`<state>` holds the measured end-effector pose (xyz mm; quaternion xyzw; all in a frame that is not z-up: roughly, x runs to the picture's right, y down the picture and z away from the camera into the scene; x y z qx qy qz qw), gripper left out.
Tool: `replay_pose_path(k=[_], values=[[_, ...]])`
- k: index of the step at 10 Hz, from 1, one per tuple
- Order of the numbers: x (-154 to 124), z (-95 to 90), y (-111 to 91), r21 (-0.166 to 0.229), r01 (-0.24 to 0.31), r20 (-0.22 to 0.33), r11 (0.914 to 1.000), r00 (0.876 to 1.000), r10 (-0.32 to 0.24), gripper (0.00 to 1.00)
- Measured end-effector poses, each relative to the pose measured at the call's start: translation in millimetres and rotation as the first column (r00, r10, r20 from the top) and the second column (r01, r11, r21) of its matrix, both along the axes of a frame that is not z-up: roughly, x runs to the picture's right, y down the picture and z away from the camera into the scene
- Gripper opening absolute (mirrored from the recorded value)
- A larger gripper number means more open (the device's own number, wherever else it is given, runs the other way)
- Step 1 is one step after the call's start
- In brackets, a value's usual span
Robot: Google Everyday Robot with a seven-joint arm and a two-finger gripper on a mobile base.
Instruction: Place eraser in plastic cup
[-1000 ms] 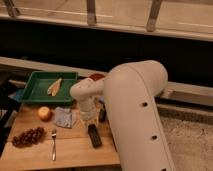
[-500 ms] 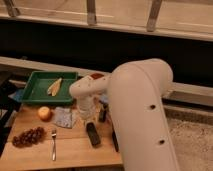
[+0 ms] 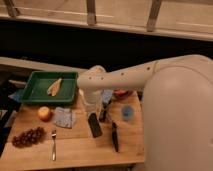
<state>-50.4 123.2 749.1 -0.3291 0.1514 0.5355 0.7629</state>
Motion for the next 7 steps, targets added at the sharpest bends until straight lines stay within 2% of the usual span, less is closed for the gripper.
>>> replay_pose_path(k=[2,3,4,7], values=[[20.8,-17.4,-25.1,0.066,-0.058,-0.007,0.9961,0.998,0.059,0.0],[65.8,-27.9,-54.3,0.144,-0.144,-0.04,0.9791,0.988,0.151,0.0],[89.7,-30.5,-62.6,0.173,-0.181,-0.061,0.9681,0.979,0.194,0.0],[88.5,-31.1,-63.5,0.175,-0.187,-0.06,0.9666,0.978,0.2,0.0]])
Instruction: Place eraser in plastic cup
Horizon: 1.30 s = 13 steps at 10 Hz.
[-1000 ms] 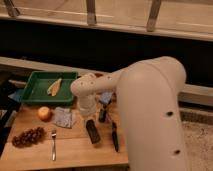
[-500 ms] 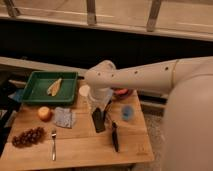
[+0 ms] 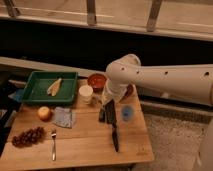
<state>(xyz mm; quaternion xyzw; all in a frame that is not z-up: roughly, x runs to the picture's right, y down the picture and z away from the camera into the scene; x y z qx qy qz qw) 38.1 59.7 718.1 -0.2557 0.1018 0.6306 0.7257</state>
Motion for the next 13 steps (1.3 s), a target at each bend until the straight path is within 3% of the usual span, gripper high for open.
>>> replay_pose_path(k=[3,4,6,9,11,13], values=[[1.5,0.8,-0.2,0.008,-0.009,-0.013,0.9999,1.0,0.009,0.0],[6.6,-0.3,-4.8,0.032,-0.025,-0.037,0.9992,0.999,0.026,0.0],[30.5,3.8,-24.6,0.089,-0.072,-0.099,0.9935,0.992,0.081,0.0],[90.3,12.5,-54.6,0.155,-0.144,-0.187,0.9774,0.967,0.172,0.0],[123.1,18.2,-62.4,0.152,-0.18,-0.213,0.9718,0.954,0.21,0.0],[140.2,19.0,-63.3,0.145,-0.195,-0.219,0.9701,0.95,0.223,0.0]])
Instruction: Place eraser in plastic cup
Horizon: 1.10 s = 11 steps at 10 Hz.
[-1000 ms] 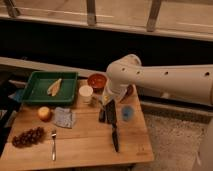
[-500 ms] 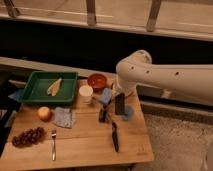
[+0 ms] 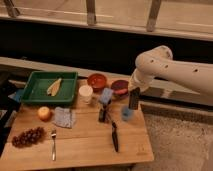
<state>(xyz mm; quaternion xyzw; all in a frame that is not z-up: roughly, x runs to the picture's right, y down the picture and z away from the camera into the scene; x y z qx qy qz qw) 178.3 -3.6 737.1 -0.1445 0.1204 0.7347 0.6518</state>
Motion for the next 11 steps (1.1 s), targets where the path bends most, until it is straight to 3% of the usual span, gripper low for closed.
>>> replay_pose_path(k=[4,7,11], values=[[-1.6,4.9,2.4,-0.002,0.0,-0.004,1.0,1.0,0.0,0.0],[3.5,30.9,18.7,-0.02,-0.017,-0.022,0.9997,1.0,0.016,0.0],[1.7,51.3,27.5,-0.019,-0.03,-0.021,0.9994,0.999,0.03,0.0]])
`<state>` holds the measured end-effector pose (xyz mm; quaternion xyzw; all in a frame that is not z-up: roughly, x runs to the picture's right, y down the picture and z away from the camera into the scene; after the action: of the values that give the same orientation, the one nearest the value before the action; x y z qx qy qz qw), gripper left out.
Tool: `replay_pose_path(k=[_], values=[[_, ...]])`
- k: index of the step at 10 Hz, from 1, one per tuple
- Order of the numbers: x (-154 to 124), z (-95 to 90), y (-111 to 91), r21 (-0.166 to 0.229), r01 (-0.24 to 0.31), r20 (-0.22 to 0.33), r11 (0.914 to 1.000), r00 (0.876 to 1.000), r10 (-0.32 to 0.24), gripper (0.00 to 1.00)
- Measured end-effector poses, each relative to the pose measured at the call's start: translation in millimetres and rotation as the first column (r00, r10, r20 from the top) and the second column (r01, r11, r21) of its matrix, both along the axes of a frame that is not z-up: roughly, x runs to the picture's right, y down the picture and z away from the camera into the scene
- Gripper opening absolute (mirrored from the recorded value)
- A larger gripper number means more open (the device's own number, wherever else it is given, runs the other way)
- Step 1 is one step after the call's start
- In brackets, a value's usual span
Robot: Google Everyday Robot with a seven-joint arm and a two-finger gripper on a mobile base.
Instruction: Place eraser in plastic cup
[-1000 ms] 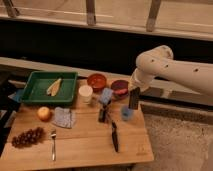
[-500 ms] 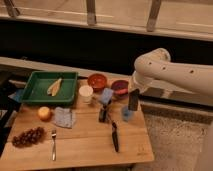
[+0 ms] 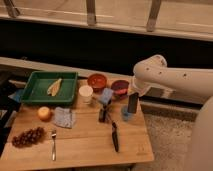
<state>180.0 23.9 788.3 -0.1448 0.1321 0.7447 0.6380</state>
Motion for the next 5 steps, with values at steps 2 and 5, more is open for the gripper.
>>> replay_pose_path(k=[2,5], values=[[-1.5,8.0,0.6,0.006,-0.01,0.006,0.9999,1.0,0.01,0.0],[-4.0,21.4,1.8,0.017,-0.016,0.008,0.9997,1.0,0.015,0.0]])
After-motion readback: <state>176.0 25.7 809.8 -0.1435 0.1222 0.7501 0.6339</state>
